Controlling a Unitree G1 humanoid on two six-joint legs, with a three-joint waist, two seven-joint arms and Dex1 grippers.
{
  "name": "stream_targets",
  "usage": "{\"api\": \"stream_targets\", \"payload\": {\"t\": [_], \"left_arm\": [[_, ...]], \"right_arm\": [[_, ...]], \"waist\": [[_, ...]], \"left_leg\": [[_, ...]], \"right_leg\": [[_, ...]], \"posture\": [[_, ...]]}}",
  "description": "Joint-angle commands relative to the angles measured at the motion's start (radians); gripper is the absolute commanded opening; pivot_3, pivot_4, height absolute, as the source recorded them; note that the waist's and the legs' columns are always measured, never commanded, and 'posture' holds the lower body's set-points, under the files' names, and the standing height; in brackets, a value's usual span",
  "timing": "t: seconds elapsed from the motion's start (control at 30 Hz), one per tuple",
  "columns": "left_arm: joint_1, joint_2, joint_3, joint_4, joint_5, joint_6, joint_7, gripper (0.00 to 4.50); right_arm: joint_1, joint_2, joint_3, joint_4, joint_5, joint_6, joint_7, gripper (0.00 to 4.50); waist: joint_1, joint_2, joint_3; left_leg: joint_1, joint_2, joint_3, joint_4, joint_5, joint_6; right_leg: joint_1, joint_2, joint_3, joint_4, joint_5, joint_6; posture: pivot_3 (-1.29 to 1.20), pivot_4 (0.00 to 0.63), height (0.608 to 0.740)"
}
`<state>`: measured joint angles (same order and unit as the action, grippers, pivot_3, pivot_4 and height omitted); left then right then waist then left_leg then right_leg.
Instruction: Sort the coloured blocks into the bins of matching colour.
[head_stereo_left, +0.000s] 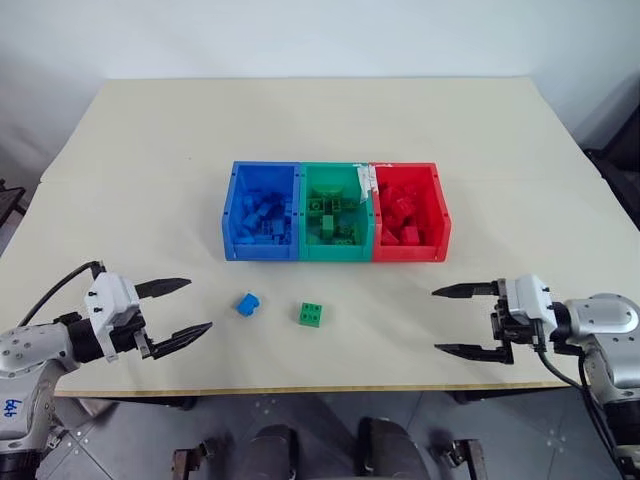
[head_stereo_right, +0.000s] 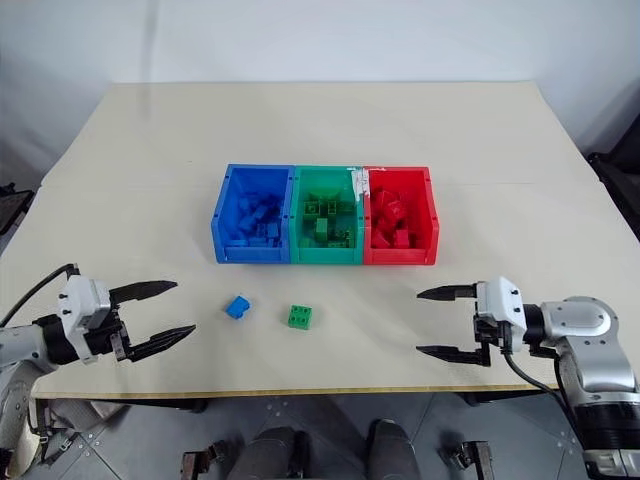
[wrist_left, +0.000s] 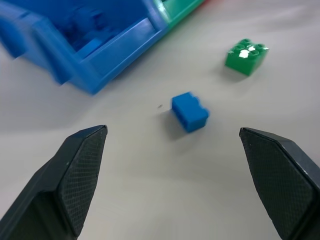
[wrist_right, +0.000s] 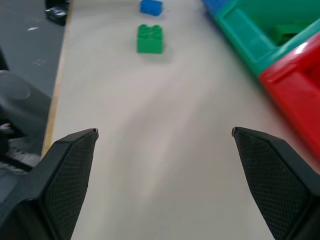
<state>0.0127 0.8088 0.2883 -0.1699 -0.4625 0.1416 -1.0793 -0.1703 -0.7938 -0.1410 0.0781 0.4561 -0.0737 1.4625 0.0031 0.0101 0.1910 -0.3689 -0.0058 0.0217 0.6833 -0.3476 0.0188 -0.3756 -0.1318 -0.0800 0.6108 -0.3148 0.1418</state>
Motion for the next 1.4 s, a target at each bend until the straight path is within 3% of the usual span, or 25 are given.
{"api": "stream_targets", "payload": {"t": [0.03,0.1,0.2,0.53,0.63,0.9,1.03,1.17,1.4], "left_arm": [[-0.109,0.035,-0.171,-0.112,0.088,0.016,-0.029,4.5],[-0.19,0.028,-0.292,-0.105,0.191,-0.011,-0.031,4.5],[-0.324,-0.076,-0.433,-0.098,0.209,0.112,0.014,4.5],[-0.527,-0.172,-0.625,0.072,0.346,0.221,0.017,4.5],[-0.552,-0.188,-0.637,0.105,0.352,0.201,-0.004,3.88],[-0.56,-0.215,-0.645,0.141,0.35,0.138,-0.051,1.46],[-0.608,-0.241,-0.605,0.2,0.335,0.086,-0.043,1.46],[-0.748,-0.374,-0.491,0.325,0.287,0.092,0.097,1.46],[-0.944,-0.533,-0.422,0.598,0.366,-0.051,0.334,1.46]], "right_arm": [[0.011,-0.011,-0.039,-0.073,0.045,0.039,-0.035,4.48],[0.022,-0.009,-0.044,-0.099,0.053,0.066,-0.06,4.48],[0.047,-0.002,-0.05,-0.141,0.055,0.082,-0.094,4.48],[0.161,0.001,-0.082,-0.276,0.074,0.135,-0.194,4.48],[0.191,-0.001,-0.114,-0.293,0.08,0.142,-0.22,4.5],[0.244,0.021,-0.137,-0.339,0.097,0.155,-0.278,4.5],[0.256,0.06,-0.154,-0.363,0.113,0.166,-0.345,4.5],[0.213,0.138,-0.186,-0.369,0.141,0.199,-0.49,4.5],[0.206,0.2,-0.178,-0.372,0.106,0.179,-0.588,4.5]], "waist": [[0.011,0.0,0.0],[0.017,0.0,0.0],[0.021,0.001,0.0],[0.022,0.0,0.0],[0.022,0.0,0.0],[0.023,0.0,0.0],[0.025,0.0,0.0],[0.03,-0.001,0.001],[0.028,-0.001,0.0]], "left_leg": [[0.0,0.0,-0.001,0.001,0.0,0.0],[0.0,-0.001,0.0,0.001,0.0,0.0],[0.0,-0.001,0.001,0.0,0.0,0.0],[-0.001,0.0,0.003,0.001,0.001,0.001],[-0.001,0.0,0.003,0.002,0.001,0.001],[-0.001,0.0,0.002,0.002,0.001,0.001],[-0.001,0.0,0.002,0.003,0.001,0.001],[-0.003,-0.001,0.001,0.006,0.001,0.002],[-0.003,-0.003,0.001,0.007,0.001,0.002]], "right_leg": [[0.0,0.0,0.0,0.0,0.0,0.0],[0.0,0.0,0.0,0.0,0.0,0.0],[0.0,0.001,0.0,0.0,0.0,0.0],[0.0,0.003,0.001,0.001,0.001,0.001],[0.0,0.003,0.001,0.0,0.001,0.001],[0.0,0.003,0.001,0.0,0.001,0.002],[0.0,0.003,0.001,0.001,0.001,0.002],[0.0,0.003,0.0,0.001,0.002,0.003],[0.0,0.002,0.001,0.001,0.002,0.004]], "posture": [[0.0,0.15,0.74],[0.0,0.15,0.74],[0.0,0.15,0.74],[0.0,0.15,0.74],[0.0,0.15,0.74],[0.0,0.15,0.74],[0.0,0.15,0.74],[0.0,0.15,0.74],[0.0,0.15,0.74]]}}
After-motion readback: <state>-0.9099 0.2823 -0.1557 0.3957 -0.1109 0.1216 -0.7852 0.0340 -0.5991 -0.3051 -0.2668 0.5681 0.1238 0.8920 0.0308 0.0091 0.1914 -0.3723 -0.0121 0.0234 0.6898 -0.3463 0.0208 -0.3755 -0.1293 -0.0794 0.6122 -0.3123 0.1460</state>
